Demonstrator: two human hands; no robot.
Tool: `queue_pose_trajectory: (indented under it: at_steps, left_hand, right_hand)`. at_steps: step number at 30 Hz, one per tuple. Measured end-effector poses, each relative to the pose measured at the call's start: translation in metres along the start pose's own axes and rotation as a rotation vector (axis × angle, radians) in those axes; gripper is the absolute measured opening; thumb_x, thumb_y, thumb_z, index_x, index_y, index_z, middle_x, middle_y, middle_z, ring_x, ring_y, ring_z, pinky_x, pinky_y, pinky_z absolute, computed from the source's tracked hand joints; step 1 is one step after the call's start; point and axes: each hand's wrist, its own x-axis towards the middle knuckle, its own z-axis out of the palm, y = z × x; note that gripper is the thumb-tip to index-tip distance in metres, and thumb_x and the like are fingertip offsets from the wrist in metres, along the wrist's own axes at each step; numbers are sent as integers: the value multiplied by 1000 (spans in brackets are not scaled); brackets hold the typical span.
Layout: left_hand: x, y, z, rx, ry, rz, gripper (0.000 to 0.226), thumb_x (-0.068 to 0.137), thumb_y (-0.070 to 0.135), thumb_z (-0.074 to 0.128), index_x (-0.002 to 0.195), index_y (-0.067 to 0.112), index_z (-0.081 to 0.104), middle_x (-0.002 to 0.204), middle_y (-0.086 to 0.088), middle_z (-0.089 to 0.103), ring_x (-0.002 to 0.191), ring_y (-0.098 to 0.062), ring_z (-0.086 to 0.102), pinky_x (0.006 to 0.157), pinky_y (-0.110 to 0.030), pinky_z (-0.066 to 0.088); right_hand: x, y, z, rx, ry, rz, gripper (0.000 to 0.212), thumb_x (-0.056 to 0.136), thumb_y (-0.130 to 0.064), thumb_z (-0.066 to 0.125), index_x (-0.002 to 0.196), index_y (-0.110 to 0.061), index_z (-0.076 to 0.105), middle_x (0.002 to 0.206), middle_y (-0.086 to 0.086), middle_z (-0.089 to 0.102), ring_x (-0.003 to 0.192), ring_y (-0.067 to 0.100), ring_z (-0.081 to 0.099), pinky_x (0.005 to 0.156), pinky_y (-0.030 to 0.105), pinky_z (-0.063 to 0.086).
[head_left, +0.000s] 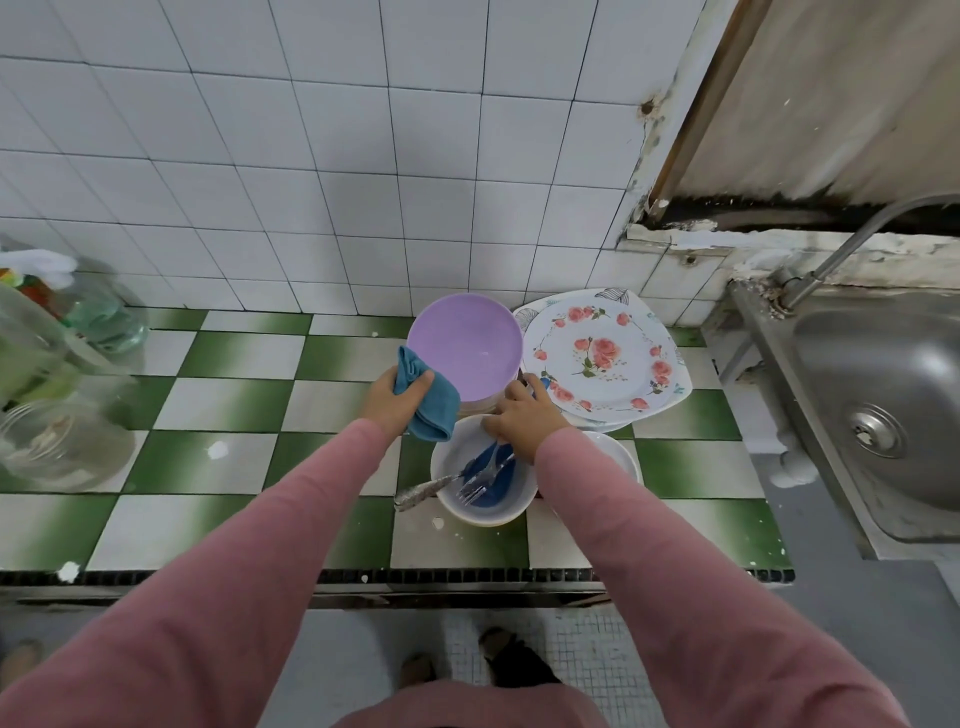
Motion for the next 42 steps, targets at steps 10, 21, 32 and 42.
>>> queue_pose_trajectory:
  at_steps: [10, 21, 32, 42]
  left_hand:
    - [-2, 11, -3, -93, 97, 73, 20, 101, 34, 52, 116, 20, 50, 115, -5, 58, 105, -25, 58, 86, -35, 49]
    - [-14, 42, 13, -189, 255, 236, 43, 102, 36, 46, 141, 19, 41, 133, -10, 55, 118, -29, 57, 100, -46, 50]
    - [-21, 56, 62, 395, -71, 948, 60, 99, 24, 48, 153, 19, 24, 160, 3, 19, 150, -14, 14, 123, -35, 14]
    - [-2, 80, 67, 667, -93, 991, 69, 96, 61, 19, 154, 24, 17, 164, 1, 12, 151, -13, -2, 123, -35, 4]
  right_hand:
    - [-38, 25, -4, 427, 72, 242, 7, 100, -22, 45, 101, -26, 51, 91, 1, 61, 98, 31, 57, 99, 38, 43]
    - [-45, -5, -37, 2040, 365, 677, 34, 100, 0, 46, 122, -17, 65, 86, 5, 67, 63, 14, 56, 60, 27, 55]
    - [-41, -14, -68, 2494, 347, 323, 46, 98, 10, 29, 109, -18, 63, 75, 8, 55, 54, 12, 40, 43, 20, 30]
    - [-64, 24, -61, 2611, 182, 237, 26, 95, -30, 42, 108, -19, 62, 73, 1, 48, 50, 11, 27, 41, 19, 22]
